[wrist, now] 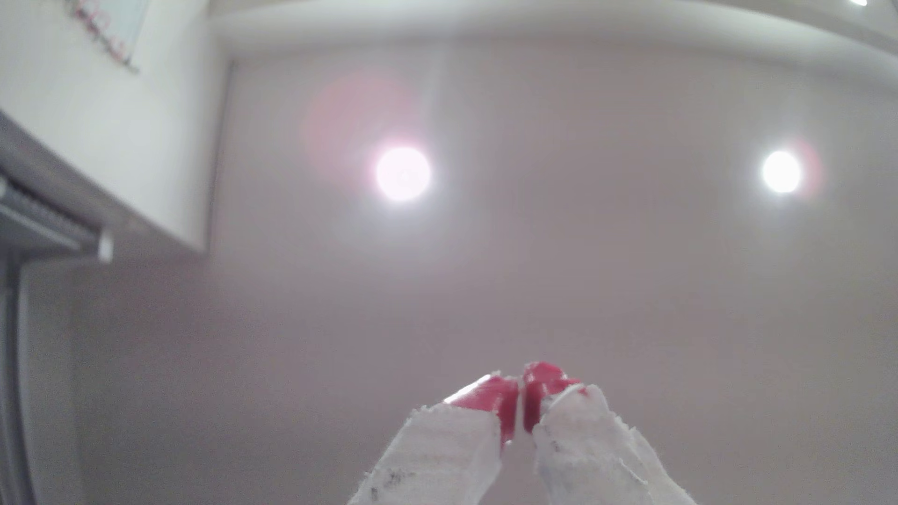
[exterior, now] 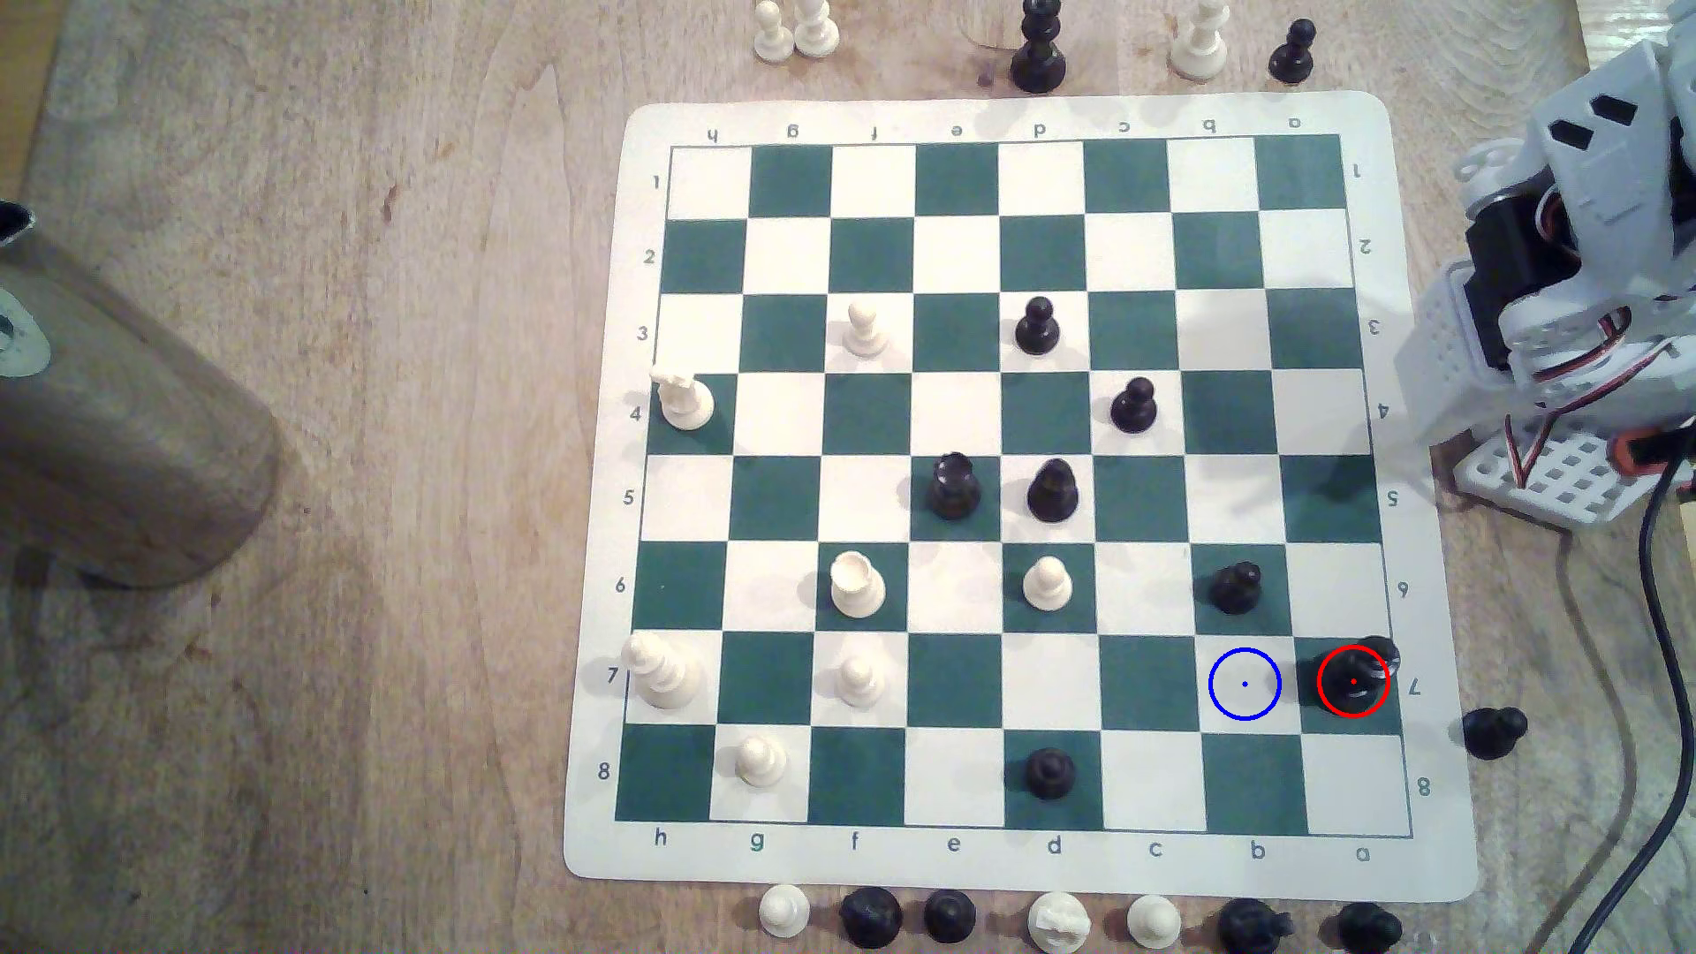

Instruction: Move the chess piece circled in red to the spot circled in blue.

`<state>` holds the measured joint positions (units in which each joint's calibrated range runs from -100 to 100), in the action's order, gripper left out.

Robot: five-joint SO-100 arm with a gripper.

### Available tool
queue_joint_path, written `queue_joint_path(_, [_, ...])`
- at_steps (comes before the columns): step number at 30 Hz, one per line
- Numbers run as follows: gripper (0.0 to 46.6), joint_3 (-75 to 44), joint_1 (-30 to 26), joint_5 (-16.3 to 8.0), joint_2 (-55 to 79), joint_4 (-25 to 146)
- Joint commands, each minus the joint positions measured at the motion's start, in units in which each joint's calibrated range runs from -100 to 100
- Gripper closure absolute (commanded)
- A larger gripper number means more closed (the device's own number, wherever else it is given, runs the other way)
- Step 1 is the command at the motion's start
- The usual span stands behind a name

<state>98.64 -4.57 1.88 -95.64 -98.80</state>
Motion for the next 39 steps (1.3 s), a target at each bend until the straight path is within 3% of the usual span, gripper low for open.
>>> queue_joint_path(1, [46.4, 1.36, -5.87, 0.15, -0.11, 0.36])
queue_joint_path(7, [46.4, -5.99, -11.27, 0.15, -0.11, 27.63])
queue_joint_path(11, [46.4, -16.78, -12.67, -0.10, -0.11, 55.07])
queue_joint_path(13, [46.4, -27.47, -12.83, -0.15, -0.03, 81.03])
queue_joint_path(15, [46.4, -31.10, -12.83, -0.15, -0.03, 88.57])
queue_joint_path(16, [46.4, -36.18, -12.75, -0.20, 0.06, 101.26])
queue_joint_path(21, [46.4, -45.15, -12.05, -0.29, 0.06, 126.57])
queue_joint_path(24, [46.4, -45.43, -12.05, -0.29, 0.14, 133.37])
queue_joint_path(25, [46.4, -45.52, -12.05, -0.78, 0.14, 138.44])
queue_joint_path(27, [46.4, -45.79, -12.13, -4.98, 0.14, 143.93])
queue_joint_path(29, [46.4, -46.15, -12.13, -6.06, 0.14, 149.26])
queue_joint_path(36, [37.9, -48.87, -15.26, -4.25, 2.35, 168.91])
queue_joint_path(39, [29.7, -49.78, -18.54, -4.25, 3.71, 172.35])
